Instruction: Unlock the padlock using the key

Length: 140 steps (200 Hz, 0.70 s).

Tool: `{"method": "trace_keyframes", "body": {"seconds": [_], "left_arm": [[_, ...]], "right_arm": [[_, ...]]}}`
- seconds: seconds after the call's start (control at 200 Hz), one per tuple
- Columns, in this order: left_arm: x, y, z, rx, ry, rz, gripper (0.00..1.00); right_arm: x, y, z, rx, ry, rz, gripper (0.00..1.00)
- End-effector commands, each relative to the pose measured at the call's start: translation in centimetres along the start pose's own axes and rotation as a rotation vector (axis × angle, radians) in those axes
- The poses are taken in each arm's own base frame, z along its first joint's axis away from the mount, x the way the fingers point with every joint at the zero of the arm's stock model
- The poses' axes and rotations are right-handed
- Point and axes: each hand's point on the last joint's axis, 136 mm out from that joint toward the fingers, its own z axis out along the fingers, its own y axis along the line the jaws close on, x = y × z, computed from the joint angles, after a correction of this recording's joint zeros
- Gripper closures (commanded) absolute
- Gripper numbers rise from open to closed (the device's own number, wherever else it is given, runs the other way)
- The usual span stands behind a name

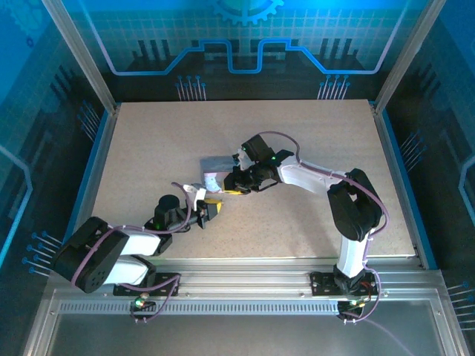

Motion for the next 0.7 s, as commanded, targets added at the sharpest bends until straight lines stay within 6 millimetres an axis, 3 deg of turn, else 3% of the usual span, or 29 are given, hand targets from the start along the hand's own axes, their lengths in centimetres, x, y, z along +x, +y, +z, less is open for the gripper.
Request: {"method": "trace_keyframes", "body": {"seconds": [0.0,0.695], "left_arm": [[-1.53,-0.32,0.24,-0.002,-0.044,0.065,1.0],[-1.28,-0.07,1.15,0.018,-0.047,0.027,1.0]], "right_arm": [[-0.44,2.44,-1.96,-0.069,-0.02,-0.022,1.0],[-0.06,2.67,-2.03,-0.074,-0.018,-0.028,1.0]]}}
